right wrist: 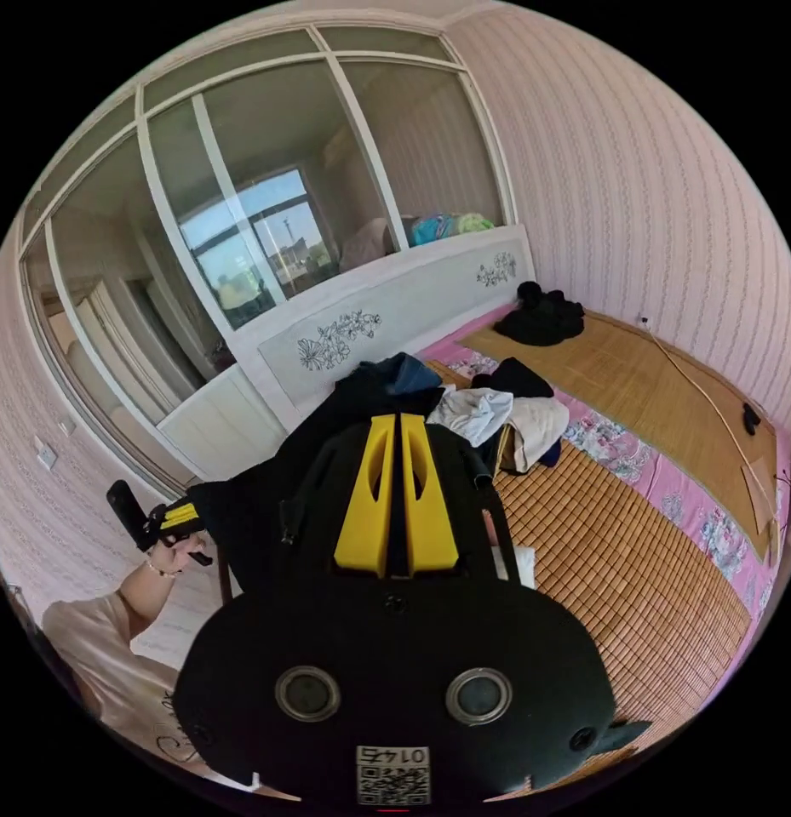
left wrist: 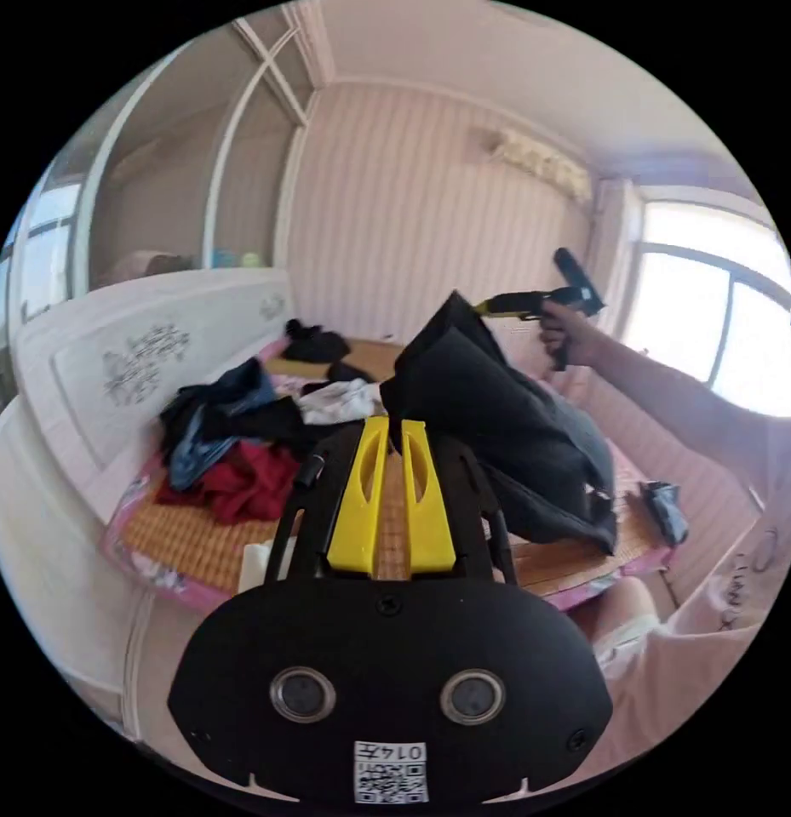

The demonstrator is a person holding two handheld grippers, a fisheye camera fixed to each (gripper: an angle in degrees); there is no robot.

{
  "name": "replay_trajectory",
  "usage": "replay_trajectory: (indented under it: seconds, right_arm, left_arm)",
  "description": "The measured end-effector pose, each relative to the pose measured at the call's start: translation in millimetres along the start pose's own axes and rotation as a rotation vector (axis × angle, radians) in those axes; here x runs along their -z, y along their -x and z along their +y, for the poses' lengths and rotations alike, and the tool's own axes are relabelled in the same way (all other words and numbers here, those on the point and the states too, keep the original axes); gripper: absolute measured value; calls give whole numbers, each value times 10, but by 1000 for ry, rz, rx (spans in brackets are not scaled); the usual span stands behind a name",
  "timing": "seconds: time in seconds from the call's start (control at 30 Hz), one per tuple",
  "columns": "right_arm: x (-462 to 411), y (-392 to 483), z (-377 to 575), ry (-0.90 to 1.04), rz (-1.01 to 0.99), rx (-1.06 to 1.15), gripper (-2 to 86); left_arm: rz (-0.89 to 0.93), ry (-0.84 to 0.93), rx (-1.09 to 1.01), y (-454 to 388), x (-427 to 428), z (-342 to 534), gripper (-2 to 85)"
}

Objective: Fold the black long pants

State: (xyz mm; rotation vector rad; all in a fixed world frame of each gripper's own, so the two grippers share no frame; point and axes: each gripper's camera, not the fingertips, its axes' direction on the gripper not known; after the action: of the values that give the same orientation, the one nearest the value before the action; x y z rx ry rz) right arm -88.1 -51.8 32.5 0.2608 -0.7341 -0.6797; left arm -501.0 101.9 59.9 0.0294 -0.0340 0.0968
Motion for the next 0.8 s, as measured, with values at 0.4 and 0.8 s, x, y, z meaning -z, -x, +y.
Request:
replay_trajectory:
  seconds: [0.4,0.8]
  right_arm:
    - [-828,-1345,2131,344,129,-115,63]
    - [-695,-2395,3522,430,667,-727,133]
  left_arm:
    - [-15,338,217,752,-1460,698,-6]
    - [-201,595,461,930,-2890,802,145]
